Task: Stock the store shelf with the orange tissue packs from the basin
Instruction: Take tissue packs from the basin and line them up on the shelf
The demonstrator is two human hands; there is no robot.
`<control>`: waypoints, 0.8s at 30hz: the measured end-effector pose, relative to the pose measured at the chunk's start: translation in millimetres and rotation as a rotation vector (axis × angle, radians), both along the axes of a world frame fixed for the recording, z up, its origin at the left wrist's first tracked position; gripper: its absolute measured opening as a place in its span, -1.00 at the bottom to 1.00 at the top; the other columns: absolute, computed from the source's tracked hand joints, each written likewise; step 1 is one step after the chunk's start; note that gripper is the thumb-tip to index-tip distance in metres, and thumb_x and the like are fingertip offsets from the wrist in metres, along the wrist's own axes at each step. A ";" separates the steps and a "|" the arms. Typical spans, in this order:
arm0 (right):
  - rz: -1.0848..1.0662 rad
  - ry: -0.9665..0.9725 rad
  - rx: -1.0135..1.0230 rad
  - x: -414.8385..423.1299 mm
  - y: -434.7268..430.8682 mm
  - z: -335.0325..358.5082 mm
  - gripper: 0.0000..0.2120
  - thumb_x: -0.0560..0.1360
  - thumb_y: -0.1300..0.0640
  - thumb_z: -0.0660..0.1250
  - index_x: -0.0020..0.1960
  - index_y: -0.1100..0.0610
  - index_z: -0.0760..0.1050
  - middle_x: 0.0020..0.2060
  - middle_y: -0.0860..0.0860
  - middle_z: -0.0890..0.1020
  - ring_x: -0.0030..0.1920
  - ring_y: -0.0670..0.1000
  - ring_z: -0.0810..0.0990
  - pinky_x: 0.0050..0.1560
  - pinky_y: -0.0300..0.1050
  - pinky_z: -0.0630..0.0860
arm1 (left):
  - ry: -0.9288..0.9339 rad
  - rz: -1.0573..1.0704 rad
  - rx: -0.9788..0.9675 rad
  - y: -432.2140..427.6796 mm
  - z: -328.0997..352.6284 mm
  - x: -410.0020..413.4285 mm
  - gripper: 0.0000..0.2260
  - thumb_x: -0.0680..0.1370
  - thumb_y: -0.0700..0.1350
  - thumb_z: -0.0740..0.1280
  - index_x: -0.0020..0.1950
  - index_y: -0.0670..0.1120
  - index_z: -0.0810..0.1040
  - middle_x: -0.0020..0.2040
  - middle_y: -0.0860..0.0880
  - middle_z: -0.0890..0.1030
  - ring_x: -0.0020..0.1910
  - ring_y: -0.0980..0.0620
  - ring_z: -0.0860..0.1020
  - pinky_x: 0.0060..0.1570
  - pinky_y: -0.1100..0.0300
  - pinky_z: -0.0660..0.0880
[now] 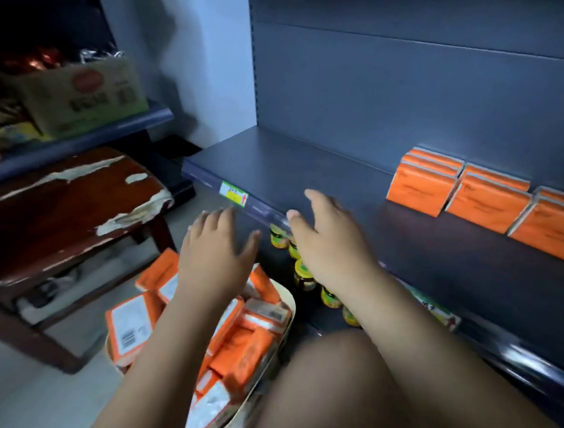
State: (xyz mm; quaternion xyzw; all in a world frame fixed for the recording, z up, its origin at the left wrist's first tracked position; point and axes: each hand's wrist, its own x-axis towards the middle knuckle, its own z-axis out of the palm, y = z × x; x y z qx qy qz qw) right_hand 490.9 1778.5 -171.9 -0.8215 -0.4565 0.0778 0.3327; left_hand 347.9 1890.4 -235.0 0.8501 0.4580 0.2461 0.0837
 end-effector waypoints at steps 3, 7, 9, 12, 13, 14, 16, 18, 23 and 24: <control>0.103 0.045 -0.058 -49.7 20.6 -15.6 -0.49 0.65 -0.11 0.21 0.52 0.08 0.36 0.46 0.10 0.47 0.46 0.14 0.41 0.40 0.03 0.39 | 0.104 0.090 -0.106 7.0 -22.7 -65.3 -0.46 0.61 0.21 0.23 0.46 -0.12 0.44 0.40 -0.16 0.53 0.44 -0.24 0.40 0.39 -0.14 0.39; 0.188 0.178 -0.146 -93.6 38.9 -54.5 -0.50 0.64 -0.08 0.25 0.53 0.05 0.37 0.45 0.06 0.48 0.46 0.10 0.43 0.43 -0.02 0.37 | 0.147 0.158 -0.225 11.1 -45.9 -114.5 -0.48 0.64 0.16 0.27 0.49 -0.12 0.41 0.45 -0.16 0.49 0.45 -0.23 0.38 0.40 -0.10 0.34; 0.205 0.224 -0.218 -104.6 45.8 -75.4 -0.55 0.62 -0.09 0.27 0.46 0.02 0.42 0.37 0.03 0.55 0.37 0.10 0.51 0.38 0.04 0.45 | 0.150 0.197 -0.318 11.4 -56.4 -128.1 -0.50 0.65 0.17 0.25 0.48 -0.09 0.41 0.45 -0.13 0.48 0.44 -0.20 0.39 0.35 -0.10 0.38; 0.225 0.244 -0.327 -113.0 53.3 -100.6 -0.63 0.59 -0.08 0.30 0.37 -0.05 0.47 0.19 -0.03 0.65 0.21 0.08 0.62 0.18 0.02 0.57 | 0.153 0.222 -0.430 14.4 -72.4 -141.8 -0.57 0.64 0.16 0.24 0.41 -0.07 0.44 0.39 -0.12 0.51 0.38 -0.17 0.43 0.24 -0.09 0.43; 0.236 0.233 -0.363 -113.5 55.6 -107.5 -0.62 0.58 -0.05 0.31 0.39 -0.07 0.45 0.16 -0.04 0.65 0.16 0.07 0.63 0.12 -0.01 0.58 | 0.154 0.220 -0.449 16.2 -77.3 -144.1 -0.58 0.64 0.14 0.25 0.40 -0.07 0.44 0.38 -0.12 0.52 0.36 -0.16 0.44 0.22 -0.08 0.44; 0.257 0.209 -0.396 -113.7 58.0 -112.4 -0.58 0.56 -0.02 0.34 0.41 -0.10 0.42 0.15 -0.06 0.65 0.15 0.05 0.63 0.11 -0.01 0.59 | 0.155 0.217 -0.461 19.1 -81.1 -144.9 -0.58 0.64 0.13 0.25 0.42 -0.07 0.44 0.38 -0.12 0.52 0.36 -0.15 0.44 0.22 -0.07 0.44; 0.329 0.132 -0.463 -110.7 63.3 -121.1 -0.45 0.51 0.06 0.38 0.45 -0.19 0.33 0.22 -0.08 0.59 0.23 0.04 0.59 0.18 0.05 0.58 | 0.165 0.209 -0.471 27.2 -86.8 -143.1 -0.54 0.64 0.09 0.27 0.49 -0.06 0.40 0.44 -0.10 0.49 0.41 -0.13 0.42 0.27 -0.06 0.45; 0.433 -0.012 -0.564 -107.5 67.9 -128.8 -0.26 0.49 0.16 0.35 0.55 -0.27 0.17 0.48 -0.09 0.37 0.41 0.09 0.45 0.30 0.11 0.52 | 0.176 0.196 -0.474 37.4 -92.4 -139.8 -0.50 0.62 0.06 0.29 0.54 -0.06 0.37 0.47 -0.10 0.47 0.45 -0.13 0.39 0.31 -0.06 0.44; 0.559 -0.196 -0.693 -104.8 79.1 -142.2 -0.08 0.49 0.30 0.28 0.63 -0.29 -0.06 0.64 -0.15 -0.13 0.59 0.11 0.13 0.47 0.11 0.34 | 0.214 0.195 -0.469 64.3 -108.8 -128.7 -0.48 0.56 0.19 0.36 0.44 -0.03 0.43 0.38 -0.11 0.53 0.39 -0.19 0.41 0.30 -0.09 0.44; 0.570 -0.213 -0.688 -105.2 82.2 -144.2 -0.10 0.50 0.30 0.29 0.63 -0.28 -0.04 0.64 -0.15 -0.14 0.60 0.12 0.10 0.50 0.12 0.31 | 0.225 0.195 -0.469 68.6 -111.4 -126.0 -0.46 0.55 0.22 0.36 0.44 -0.02 0.43 0.38 -0.11 0.53 0.39 -0.20 0.41 0.32 -0.09 0.42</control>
